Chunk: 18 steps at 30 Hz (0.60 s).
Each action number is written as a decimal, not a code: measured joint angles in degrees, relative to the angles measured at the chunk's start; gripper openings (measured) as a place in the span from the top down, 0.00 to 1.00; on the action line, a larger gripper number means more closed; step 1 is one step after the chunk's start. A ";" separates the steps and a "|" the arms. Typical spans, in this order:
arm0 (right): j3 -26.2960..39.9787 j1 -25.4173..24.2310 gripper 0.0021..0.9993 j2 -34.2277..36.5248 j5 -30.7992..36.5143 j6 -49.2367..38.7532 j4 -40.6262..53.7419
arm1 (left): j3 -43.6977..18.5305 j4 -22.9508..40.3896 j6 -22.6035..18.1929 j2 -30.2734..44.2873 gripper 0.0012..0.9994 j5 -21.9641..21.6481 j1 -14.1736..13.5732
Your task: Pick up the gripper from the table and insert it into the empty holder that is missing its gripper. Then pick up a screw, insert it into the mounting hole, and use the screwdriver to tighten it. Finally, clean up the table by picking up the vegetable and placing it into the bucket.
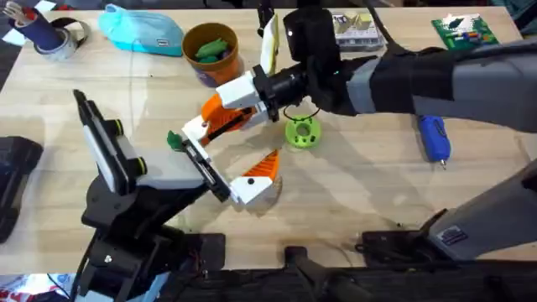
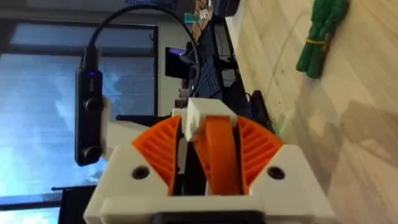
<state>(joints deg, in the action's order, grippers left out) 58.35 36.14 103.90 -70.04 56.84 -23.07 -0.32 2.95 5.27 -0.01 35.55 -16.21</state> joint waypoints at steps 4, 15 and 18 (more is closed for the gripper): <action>0.00 0.20 0.35 0.00 -0.59 -0.06 -0.11 | 0.00 0.05 -0.08 0.00 0.01 0.93 -0.04; 0.00 -2.97 0.00 0.00 -0.76 -0.24 0.18 | 0.00 0.06 -0.10 0.00 0.01 1.31 -0.04; 0.00 -4.89 0.00 0.00 -0.76 -0.24 0.18 | 0.00 0.05 -0.10 0.00 0.01 1.34 -0.04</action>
